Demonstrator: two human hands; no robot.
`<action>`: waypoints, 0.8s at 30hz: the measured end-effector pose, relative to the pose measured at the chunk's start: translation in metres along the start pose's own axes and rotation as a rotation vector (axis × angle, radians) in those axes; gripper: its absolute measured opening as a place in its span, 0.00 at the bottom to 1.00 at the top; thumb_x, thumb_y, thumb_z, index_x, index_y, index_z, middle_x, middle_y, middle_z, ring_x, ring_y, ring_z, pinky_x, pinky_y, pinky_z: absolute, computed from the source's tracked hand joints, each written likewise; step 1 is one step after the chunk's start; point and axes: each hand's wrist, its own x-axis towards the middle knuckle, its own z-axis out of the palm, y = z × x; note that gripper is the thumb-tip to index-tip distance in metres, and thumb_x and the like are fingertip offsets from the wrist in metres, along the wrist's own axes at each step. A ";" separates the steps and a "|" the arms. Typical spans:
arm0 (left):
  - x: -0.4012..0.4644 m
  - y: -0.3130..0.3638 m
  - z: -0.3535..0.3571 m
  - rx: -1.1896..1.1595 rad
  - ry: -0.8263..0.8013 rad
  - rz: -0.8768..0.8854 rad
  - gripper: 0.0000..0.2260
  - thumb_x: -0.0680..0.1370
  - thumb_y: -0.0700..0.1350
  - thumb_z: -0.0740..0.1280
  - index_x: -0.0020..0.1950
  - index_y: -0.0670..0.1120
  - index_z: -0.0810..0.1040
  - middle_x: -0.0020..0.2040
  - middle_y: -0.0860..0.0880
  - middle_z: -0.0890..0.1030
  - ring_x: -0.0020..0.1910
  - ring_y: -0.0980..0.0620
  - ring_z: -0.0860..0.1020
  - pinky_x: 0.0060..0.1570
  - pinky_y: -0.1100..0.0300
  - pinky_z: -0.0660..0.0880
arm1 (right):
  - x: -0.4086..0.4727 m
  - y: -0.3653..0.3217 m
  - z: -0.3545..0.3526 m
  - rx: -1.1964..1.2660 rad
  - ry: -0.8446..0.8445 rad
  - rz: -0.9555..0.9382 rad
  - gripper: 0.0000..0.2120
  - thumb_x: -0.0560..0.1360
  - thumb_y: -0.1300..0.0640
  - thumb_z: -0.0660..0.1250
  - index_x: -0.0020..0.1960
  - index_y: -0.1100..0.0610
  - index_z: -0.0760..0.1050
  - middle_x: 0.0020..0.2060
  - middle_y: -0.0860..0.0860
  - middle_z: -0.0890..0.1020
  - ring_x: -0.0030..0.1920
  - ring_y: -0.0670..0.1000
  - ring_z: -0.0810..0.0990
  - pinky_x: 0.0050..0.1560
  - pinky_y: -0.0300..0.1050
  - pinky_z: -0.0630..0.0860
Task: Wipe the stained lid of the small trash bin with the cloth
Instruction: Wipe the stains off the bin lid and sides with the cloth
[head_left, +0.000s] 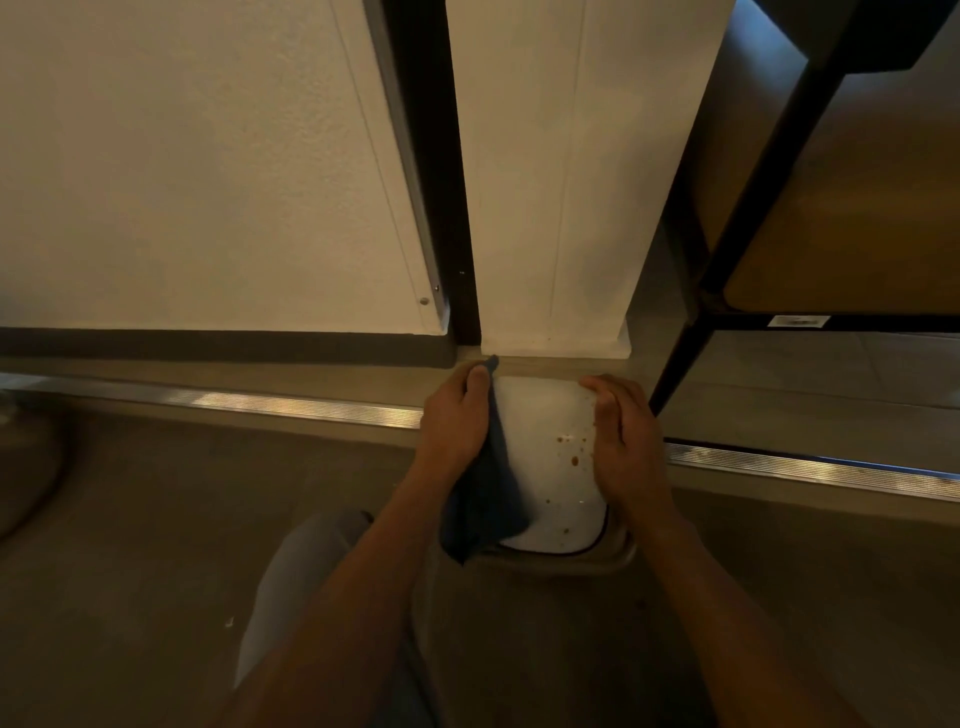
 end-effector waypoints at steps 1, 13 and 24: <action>0.000 0.001 0.000 0.017 -0.007 0.005 0.15 0.85 0.55 0.54 0.64 0.52 0.76 0.59 0.48 0.80 0.56 0.52 0.75 0.52 0.61 0.68 | 0.000 -0.001 0.001 0.000 0.007 0.004 0.16 0.84 0.52 0.51 0.62 0.55 0.74 0.57 0.47 0.75 0.59 0.42 0.74 0.61 0.27 0.66; -0.063 -0.037 0.003 0.085 0.062 0.220 0.22 0.84 0.61 0.52 0.78 0.61 0.57 0.77 0.53 0.63 0.69 0.61 0.65 0.66 0.65 0.63 | 0.000 -0.003 -0.002 0.042 -0.008 0.012 0.17 0.84 0.53 0.52 0.63 0.58 0.75 0.59 0.48 0.76 0.61 0.45 0.75 0.64 0.36 0.69; -0.034 0.000 0.013 0.691 0.020 0.523 0.20 0.85 0.56 0.51 0.73 0.49 0.69 0.72 0.45 0.71 0.71 0.46 0.69 0.71 0.49 0.66 | -0.003 -0.009 0.000 0.024 0.001 0.015 0.18 0.83 0.53 0.51 0.63 0.59 0.75 0.58 0.48 0.75 0.60 0.43 0.73 0.64 0.31 0.66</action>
